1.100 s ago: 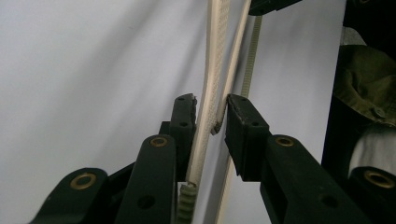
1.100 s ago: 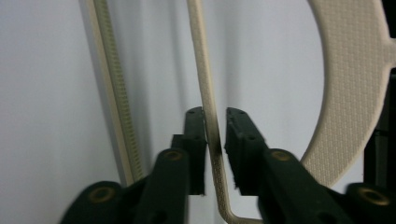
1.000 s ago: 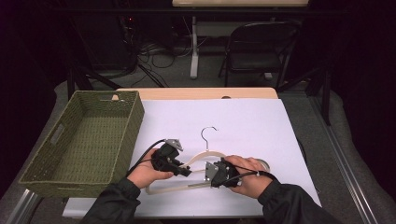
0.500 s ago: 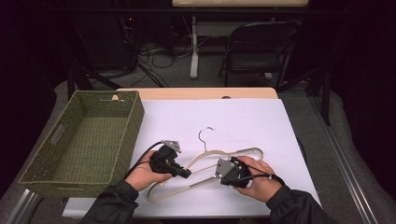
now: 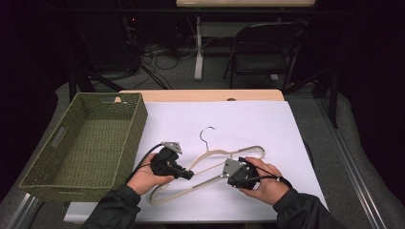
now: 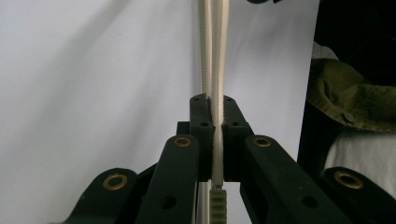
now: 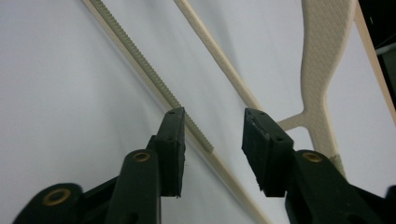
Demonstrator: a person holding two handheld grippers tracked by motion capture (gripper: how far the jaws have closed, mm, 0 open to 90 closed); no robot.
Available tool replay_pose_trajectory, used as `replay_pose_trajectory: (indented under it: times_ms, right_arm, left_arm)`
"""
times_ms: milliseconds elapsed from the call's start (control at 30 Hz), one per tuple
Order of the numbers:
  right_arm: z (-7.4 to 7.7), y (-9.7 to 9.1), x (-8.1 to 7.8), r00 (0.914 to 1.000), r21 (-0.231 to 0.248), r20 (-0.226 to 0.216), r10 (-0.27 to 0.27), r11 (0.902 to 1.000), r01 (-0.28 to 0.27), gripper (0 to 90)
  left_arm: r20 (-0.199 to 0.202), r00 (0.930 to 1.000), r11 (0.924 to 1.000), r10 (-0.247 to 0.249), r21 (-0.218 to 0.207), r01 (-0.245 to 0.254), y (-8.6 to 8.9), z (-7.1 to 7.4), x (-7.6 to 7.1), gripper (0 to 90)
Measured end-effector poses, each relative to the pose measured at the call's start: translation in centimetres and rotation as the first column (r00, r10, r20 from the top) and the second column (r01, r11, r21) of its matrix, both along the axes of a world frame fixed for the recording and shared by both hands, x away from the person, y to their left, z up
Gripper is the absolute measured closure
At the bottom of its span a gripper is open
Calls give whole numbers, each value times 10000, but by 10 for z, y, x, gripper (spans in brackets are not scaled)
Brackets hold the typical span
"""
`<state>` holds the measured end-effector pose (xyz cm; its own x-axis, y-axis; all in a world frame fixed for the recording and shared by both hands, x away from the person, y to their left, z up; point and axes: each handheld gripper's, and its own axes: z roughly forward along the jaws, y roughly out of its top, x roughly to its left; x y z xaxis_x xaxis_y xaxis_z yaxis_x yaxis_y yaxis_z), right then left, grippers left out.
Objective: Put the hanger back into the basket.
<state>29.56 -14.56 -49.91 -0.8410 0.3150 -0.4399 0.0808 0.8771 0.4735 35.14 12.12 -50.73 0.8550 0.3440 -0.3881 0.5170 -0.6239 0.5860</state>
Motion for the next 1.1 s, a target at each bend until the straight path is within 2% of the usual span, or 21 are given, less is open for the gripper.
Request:
replay_pose_trajectory:
  times_ms: [167,200,233,300,333,500,533,567,600,633,667,733,767,867,900,933,967,1000,1033,1067,1100]
  right_arm:
    - [2,-5,3,9994,300,-190,-284,9991,290,509]
    - [3,-8,4,9985,292,-359,-409,9987,420,495]
    - [1,-10,5,9985,623,-279,-480,9968,497,485]
    - [1,-12,6,9980,718,-323,-551,9958,573,475]
    - [-2,-15,6,9955,1116,-448,-833,9899,878,466]
    - [-6,-23,7,9908,1604,-573,-1223,9785,1300,462]
    - [-6,-27,5,9857,1666,-811,-1479,9730,1598,460]
    - [-7,-29,5,9860,1960,-666,-1531,9669,1634,457]
    - [-7,-29,5,9860,1960,-666,-1531,9669,1634,457]
    - [-8,-34,4,9835,2117,-662,-1682,9609,1786,455]
    - [-9,-36,3,9808,2199,-716,-1814,9563,1929,453]
    - [-10,-38,3,9795,2292,-770,-1863,9528,1992,453]
    - [-12,-42,3,9763,2441,-882,-1975,9460,2134,453]
    - [-15,-46,3,9718,2467,-917,-2172,9405,2335,452]
    - [-16,-47,2,9684,2433,-880,-2333,9377,2480,452]
    - [-17,-48,2,9689,2550,-912,-2299,9352,2459,453]
    - [-17,-49,2,9674,2588,-906,-2367,9324,2524,452]
    - [-17,-50,1,9662,2632,-844,-2436,9298,2574,452]
    - [-17,-51,1,9659,2709,-865,-2440,9273,2585,453]
    - [-16,-51,0,9626,2562,-930,-2546,9281,2702,452]
    - [-16,-51,0,9626,2562,-930,-2546,9281,2702,452]
  left_arm:
    - [80,9993,9993,357,-133,-356,5,0,-1,869]
    - [121,9984,9984,549,-141,-547,6,1,-2,869]
    - [143,9981,9981,598,-147,-596,6,2,-3,869]
    - [186,9975,9976,678,-139,-675,7,3,-3,869]
    - [346,9960,9966,818,-128,-814,7,4,-6,869]
    - [640,9914,9934,1142,-141,-1135,6,8,-9,870]
    - [861,9873,9910,1333,-50,-1334,6,10,-11,869]
    - [861,9873,9910,1333,-50,-1334,6,10,-11,870]
    - [967,9854,9901,1402,-38,-1405,6,11,-12,870]
    - [1042,9830,9885,1511,-83,-1510,7,12,-12,870]
    - [1193,9780,9852,1713,-153,-1707,9,14,-13,870]
    - [1290,9750,9834,1811,-154,-1806,10,15,-13,870]
    - [1330,9700,9791,2034,-231,-2021,12,16,-13,870]
    - [1467,9610,9721,2346,-365,-2318,16,20,-15,870]
    - [1467,9610,9721,2346,-365,-2318,16,20,-15,870]
    - [1630,9539,9677,2521,-431,-2484,19,23,-17,870]
    - [1630,9539,9677,2521,-431,-2484,19,23,-17,870]
    - [1776,9461,9626,2708,-555,-2651,21,25,-18,870]
    - [1797,9429,9599,2804,-586,-2743,22,27,-19,870]
    - [1890,9375,9563,2923,-662,-2848,22,28,-19,870]
    - [1890,9375,9563,2923,-662,-2848,22,28,-19,870]
